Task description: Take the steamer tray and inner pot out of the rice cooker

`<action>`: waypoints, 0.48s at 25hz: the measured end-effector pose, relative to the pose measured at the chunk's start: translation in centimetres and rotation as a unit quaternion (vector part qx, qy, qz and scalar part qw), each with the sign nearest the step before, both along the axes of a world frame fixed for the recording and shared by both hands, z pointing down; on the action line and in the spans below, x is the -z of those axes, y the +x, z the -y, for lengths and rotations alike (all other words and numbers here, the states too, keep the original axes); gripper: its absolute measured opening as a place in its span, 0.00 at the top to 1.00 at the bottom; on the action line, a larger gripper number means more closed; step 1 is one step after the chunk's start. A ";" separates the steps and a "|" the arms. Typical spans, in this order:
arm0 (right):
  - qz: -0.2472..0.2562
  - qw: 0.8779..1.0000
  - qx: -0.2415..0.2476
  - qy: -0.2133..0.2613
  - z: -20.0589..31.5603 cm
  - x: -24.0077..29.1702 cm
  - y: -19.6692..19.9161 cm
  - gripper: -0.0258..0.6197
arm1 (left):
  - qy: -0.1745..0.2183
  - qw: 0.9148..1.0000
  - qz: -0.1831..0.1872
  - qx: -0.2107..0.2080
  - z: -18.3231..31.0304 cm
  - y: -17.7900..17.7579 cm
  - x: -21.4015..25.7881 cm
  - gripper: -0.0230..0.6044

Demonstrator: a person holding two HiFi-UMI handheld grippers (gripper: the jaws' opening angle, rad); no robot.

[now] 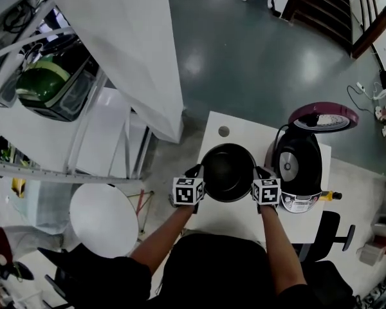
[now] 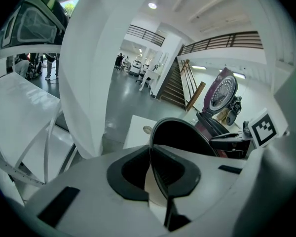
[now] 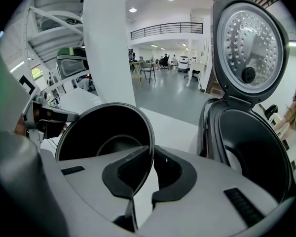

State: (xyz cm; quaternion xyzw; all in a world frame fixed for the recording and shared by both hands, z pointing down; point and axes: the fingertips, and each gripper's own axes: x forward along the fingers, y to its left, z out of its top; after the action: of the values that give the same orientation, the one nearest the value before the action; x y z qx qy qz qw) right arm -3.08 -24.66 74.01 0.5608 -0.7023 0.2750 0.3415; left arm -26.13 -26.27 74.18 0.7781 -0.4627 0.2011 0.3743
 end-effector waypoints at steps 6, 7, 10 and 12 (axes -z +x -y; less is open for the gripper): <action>-0.002 1.000 -0.003 0.012 0.0 -0.5 -0.3 0.92 | 0.005 1.000 -0.005 0.003 -0.1 -0.3 -1.0 0.92; -0.002 1.000 -0.002 0.014 0.0 -0.5 -0.3 0.92 | 0.005 1.000 -0.011 0.005 -0.1 -0.3 -1.0 0.92; -0.004 1.000 0.007 0.019 -0.2 -0.6 -0.4 0.92 | 0.015 1.000 -0.015 0.003 -0.3 -0.2 -1.1 0.92; 0.005 1.000 0.013 0.024 -0.2 -0.6 -0.5 0.92 | 0.026 1.000 -0.007 -0.002 -0.3 -0.1 -1.1 0.92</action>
State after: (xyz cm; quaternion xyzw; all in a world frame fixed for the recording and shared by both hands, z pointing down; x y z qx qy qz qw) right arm -3.59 -24.43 74.66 0.5583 -0.7178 0.2563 0.3277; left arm -26.20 -25.95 75.25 0.7898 -0.4635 0.1848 0.3568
